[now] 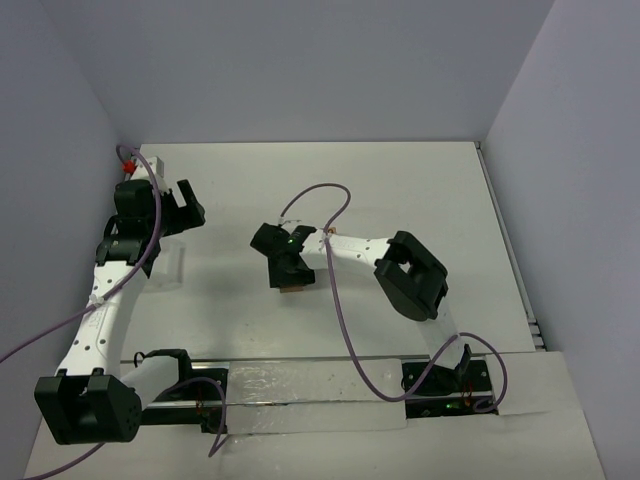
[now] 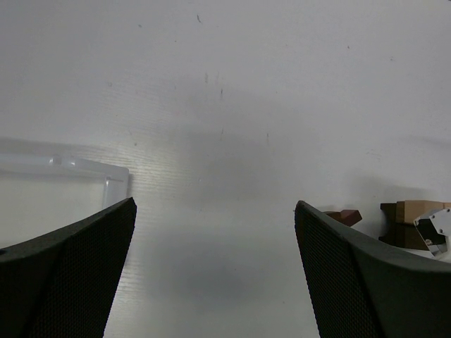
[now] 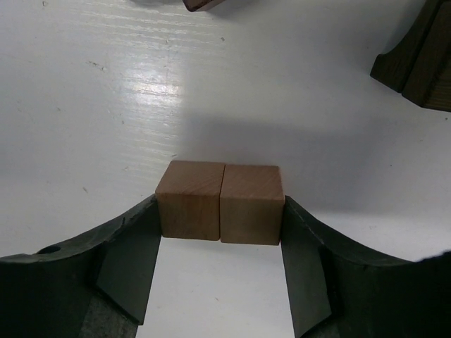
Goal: Build the wood block tower
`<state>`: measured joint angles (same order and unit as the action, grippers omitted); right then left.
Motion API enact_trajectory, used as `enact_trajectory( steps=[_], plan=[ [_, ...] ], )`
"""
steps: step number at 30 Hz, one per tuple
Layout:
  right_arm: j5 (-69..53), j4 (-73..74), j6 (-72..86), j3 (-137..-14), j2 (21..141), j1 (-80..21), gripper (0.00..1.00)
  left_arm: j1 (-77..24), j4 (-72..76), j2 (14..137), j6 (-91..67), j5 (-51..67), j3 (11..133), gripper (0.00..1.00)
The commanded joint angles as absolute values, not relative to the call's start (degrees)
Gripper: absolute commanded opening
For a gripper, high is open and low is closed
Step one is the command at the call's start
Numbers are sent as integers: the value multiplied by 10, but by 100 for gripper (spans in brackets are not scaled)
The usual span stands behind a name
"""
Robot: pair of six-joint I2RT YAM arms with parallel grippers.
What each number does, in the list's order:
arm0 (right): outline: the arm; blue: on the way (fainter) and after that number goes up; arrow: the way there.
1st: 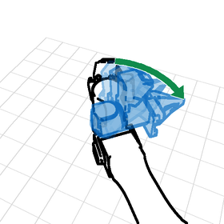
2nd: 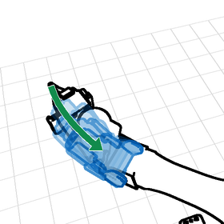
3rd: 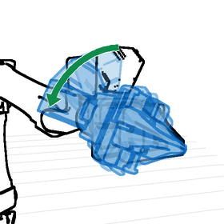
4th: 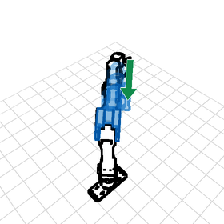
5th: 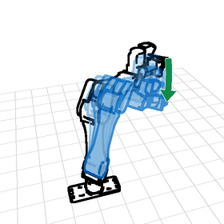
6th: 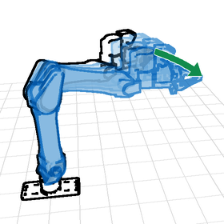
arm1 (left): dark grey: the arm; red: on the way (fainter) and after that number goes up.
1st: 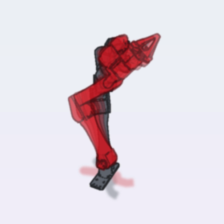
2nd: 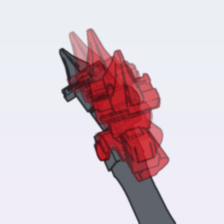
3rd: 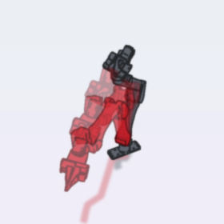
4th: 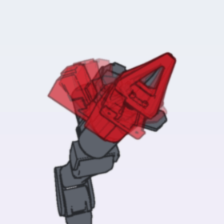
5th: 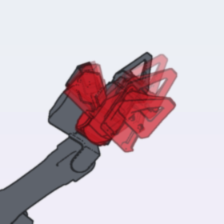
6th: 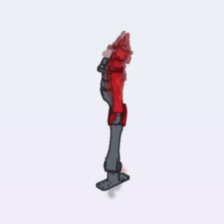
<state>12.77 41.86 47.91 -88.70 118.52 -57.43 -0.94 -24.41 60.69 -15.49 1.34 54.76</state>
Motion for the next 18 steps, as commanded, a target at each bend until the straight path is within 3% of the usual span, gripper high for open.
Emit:
enact_trajectory(
  steps=[1,4,18],
  plan=[
    [139,413,497,-871,1150,-572,49,-3,-216,608,-158,19,555,99],
    [141,404,499,-845,1129,-572,40,-2,-217,609,-159,19,558,99],
    [186,361,454,-720,940,-529,25,-1,-218,607,-163,15,561,99]
  ],
)
